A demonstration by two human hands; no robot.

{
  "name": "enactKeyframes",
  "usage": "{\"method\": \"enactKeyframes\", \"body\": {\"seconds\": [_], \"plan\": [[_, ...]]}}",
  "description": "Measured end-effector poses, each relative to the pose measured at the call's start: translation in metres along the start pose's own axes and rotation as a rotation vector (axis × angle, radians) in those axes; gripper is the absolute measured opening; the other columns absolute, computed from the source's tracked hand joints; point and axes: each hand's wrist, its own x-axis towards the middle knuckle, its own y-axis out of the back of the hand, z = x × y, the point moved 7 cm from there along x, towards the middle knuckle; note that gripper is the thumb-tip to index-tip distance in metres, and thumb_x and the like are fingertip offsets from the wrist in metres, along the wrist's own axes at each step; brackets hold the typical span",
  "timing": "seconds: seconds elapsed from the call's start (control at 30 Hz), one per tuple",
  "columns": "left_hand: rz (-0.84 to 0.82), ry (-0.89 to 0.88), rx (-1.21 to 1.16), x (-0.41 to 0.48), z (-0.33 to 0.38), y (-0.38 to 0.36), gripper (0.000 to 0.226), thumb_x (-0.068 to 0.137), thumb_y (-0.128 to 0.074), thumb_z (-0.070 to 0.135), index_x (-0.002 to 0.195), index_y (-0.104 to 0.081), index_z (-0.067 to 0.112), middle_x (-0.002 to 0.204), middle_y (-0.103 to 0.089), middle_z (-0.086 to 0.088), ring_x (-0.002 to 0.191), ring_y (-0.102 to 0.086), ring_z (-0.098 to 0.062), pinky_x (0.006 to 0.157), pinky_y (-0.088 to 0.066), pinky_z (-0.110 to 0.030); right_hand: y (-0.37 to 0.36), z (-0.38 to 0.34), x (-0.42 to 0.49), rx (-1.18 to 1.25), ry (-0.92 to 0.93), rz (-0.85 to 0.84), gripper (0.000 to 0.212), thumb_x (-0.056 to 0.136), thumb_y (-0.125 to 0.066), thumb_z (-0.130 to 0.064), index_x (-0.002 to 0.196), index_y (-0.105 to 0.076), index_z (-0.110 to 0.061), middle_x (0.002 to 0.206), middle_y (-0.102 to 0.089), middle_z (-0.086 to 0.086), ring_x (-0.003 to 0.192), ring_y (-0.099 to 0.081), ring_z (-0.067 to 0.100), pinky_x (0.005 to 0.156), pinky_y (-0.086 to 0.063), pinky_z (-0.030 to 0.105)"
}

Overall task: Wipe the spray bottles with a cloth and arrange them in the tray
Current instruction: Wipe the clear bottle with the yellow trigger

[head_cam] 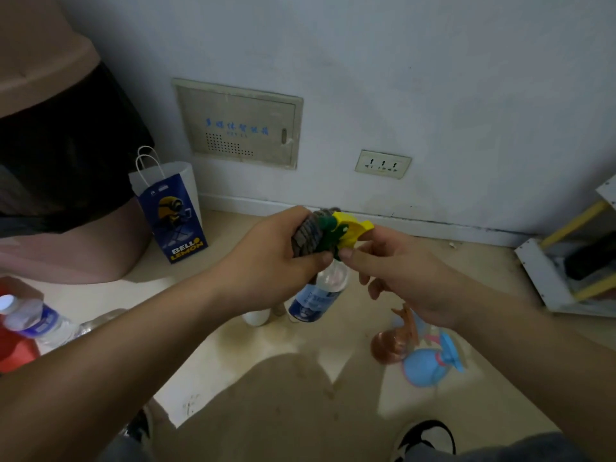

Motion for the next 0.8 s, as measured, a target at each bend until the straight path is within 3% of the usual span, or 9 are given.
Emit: {"method": "enactKeyframes", "body": {"seconds": [0.17, 0.23, 0.3, 0.43, 0.5, 0.6, 0.73, 0.77, 0.8], "plan": [[-0.069, -0.029, -0.126, -0.004, 0.016, 0.008, 0.026, 0.091, -0.077, 0.017, 0.114, -0.065, 0.012, 0.094, -0.078, -0.007, 0.084, -0.078, -0.018, 0.059, -0.058, -0.021, 0.004, -0.017, 0.0, -0.133, 0.179, 0.118, 0.015, 0.088, -0.077, -0.038, 0.093, -0.078, -0.024, 0.075, -0.066, 0.01, 0.061, -0.057, 0.014, 0.059, -0.046, 0.034], [-0.02, -0.01, -0.182, -0.004, 0.019, 0.02, 0.024, 0.092, -0.074, 0.025, 0.111, -0.067, 0.012, 0.085, -0.077, -0.007, 0.074, -0.075, -0.013, 0.056, -0.055, -0.02, 0.009, -0.027, -0.002, -0.188, 0.213, 0.174, 0.019, 0.092, -0.072, -0.04, 0.092, -0.079, -0.023, 0.079, -0.074, 0.004, 0.07, -0.067, 0.016, 0.067, -0.052, 0.035], [0.101, 0.094, -0.253, -0.001, 0.008, 0.035, 0.026, 0.097, -0.065, 0.042, 0.109, -0.07, 0.02, 0.08, -0.069, -0.007, 0.068, -0.062, -0.013, 0.057, -0.051, -0.025, 0.02, -0.03, -0.003, -0.196, 0.192, 0.28, 0.032, 0.093, -0.069, -0.043, 0.082, -0.075, -0.014, 0.065, -0.066, 0.004, 0.06, -0.06, 0.012, 0.062, -0.046, 0.03], [0.289, 0.431, -0.346, -0.01, -0.032, 0.032, 0.029, 0.103, -0.052, 0.052, 0.11, -0.067, 0.028, 0.096, -0.07, -0.01, 0.085, -0.063, -0.027, 0.075, -0.057, -0.04, 0.038, -0.022, -0.003, -0.182, 0.084, 0.409, 0.044, 0.093, -0.068, -0.043, 0.065, -0.066, -0.008, 0.049, -0.05, -0.007, 0.047, -0.044, 0.008, 0.052, -0.036, 0.025], [0.249, 0.417, -0.308, -0.013, -0.039, 0.013, 0.026, 0.107, -0.047, 0.045, 0.106, -0.067, 0.028, 0.092, -0.074, -0.011, 0.087, -0.068, -0.029, 0.084, -0.056, -0.042, 0.043, -0.018, -0.003, -0.174, 0.046, 0.431, 0.046, 0.093, -0.067, -0.041, 0.06, -0.062, -0.009, 0.045, -0.045, -0.008, 0.043, -0.041, 0.009, 0.049, -0.034, 0.025], [0.136, 0.358, -0.26, -0.018, -0.033, -0.015, 0.026, 0.11, -0.039, 0.042, 0.099, -0.062, 0.039, 0.102, -0.075, -0.003, 0.098, -0.07, -0.024, 0.086, -0.054, -0.037, 0.045, -0.013, -0.001, -0.144, 0.004, 0.444, 0.048, 0.092, -0.066, -0.036, 0.069, -0.06, 0.005, 0.049, -0.041, -0.001, 0.042, -0.036, 0.011, 0.047, -0.03, 0.024], [0.033, 0.275, -0.289, -0.027, -0.012, -0.046, 0.025, 0.11, -0.033, 0.046, 0.122, -0.054, 0.051, 0.114, -0.069, 0.015, 0.106, -0.069, -0.025, 0.072, -0.053, -0.029, 0.043, -0.013, 0.0, -0.107, 0.002, 0.451, 0.041, 0.091, -0.066, -0.033, 0.061, -0.049, -0.011, 0.05, -0.034, 0.0, 0.042, -0.03, 0.013, 0.045, -0.026, 0.023], [0.018, 0.255, -0.318, -0.03, -0.006, -0.053, 0.027, 0.11, -0.032, 0.048, 0.128, -0.051, 0.053, 0.119, -0.067, 0.021, 0.111, -0.067, -0.02, 0.074, -0.053, -0.027, 0.041, -0.013, 0.0, -0.097, 0.01, 0.442, 0.044, 0.092, -0.066, -0.032, 0.058, -0.046, -0.013, 0.047, -0.032, -0.001, 0.041, -0.029, 0.013, 0.044, -0.025, 0.022], [0.007, 0.229, -0.345, -0.033, -0.001, -0.061, 0.033, 0.109, -0.032, 0.05, 0.138, -0.047, 0.053, 0.131, -0.062, 0.024, 0.122, -0.061, -0.012, 0.085, -0.055, -0.026, 0.038, -0.014, 0.0, -0.101, 0.023, 0.435, 0.048, 0.092, -0.067, -0.031, 0.054, -0.043, -0.015, 0.044, -0.031, -0.003, 0.039, -0.029, 0.012, 0.042, -0.025, 0.021]]}}
